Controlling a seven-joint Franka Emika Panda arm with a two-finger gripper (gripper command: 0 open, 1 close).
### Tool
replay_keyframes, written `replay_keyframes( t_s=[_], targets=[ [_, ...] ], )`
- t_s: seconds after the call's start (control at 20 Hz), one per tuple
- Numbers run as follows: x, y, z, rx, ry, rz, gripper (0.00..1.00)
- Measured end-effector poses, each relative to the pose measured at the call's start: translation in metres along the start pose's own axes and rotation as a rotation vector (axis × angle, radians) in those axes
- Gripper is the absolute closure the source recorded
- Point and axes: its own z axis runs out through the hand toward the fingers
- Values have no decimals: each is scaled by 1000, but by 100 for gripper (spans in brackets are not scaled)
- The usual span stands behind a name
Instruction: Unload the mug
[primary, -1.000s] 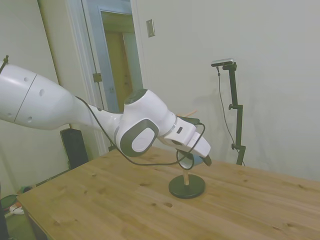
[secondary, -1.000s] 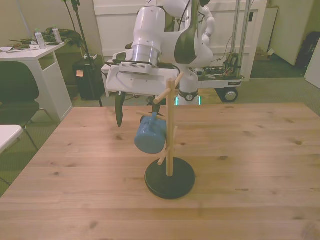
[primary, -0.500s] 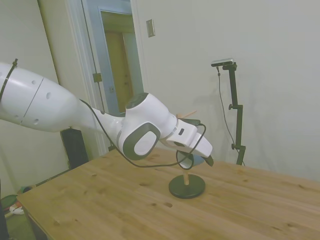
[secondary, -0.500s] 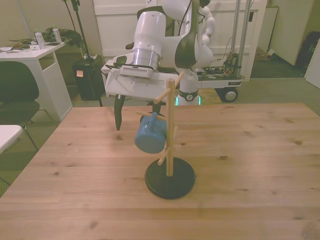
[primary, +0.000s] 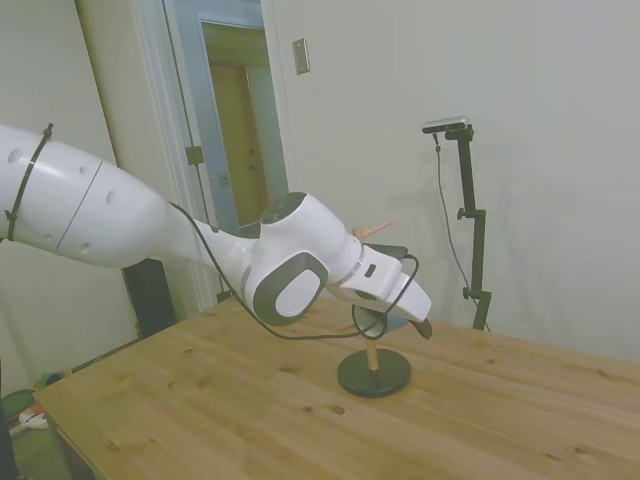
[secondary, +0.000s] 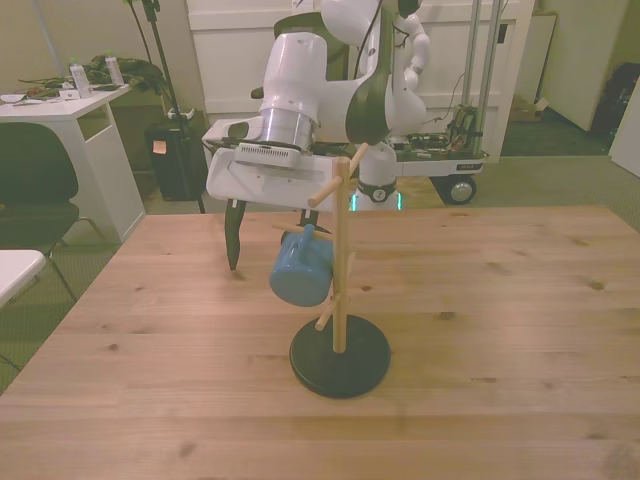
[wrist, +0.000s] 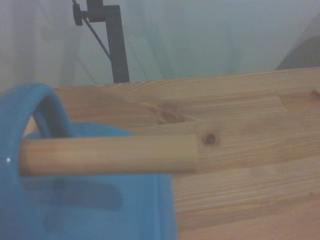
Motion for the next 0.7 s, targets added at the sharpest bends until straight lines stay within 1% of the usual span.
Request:
replay_keyframes(
  t_s=[0.7],
  targets=[
    [-1,-6,-1,15,-3,-9,100]
  ],
)
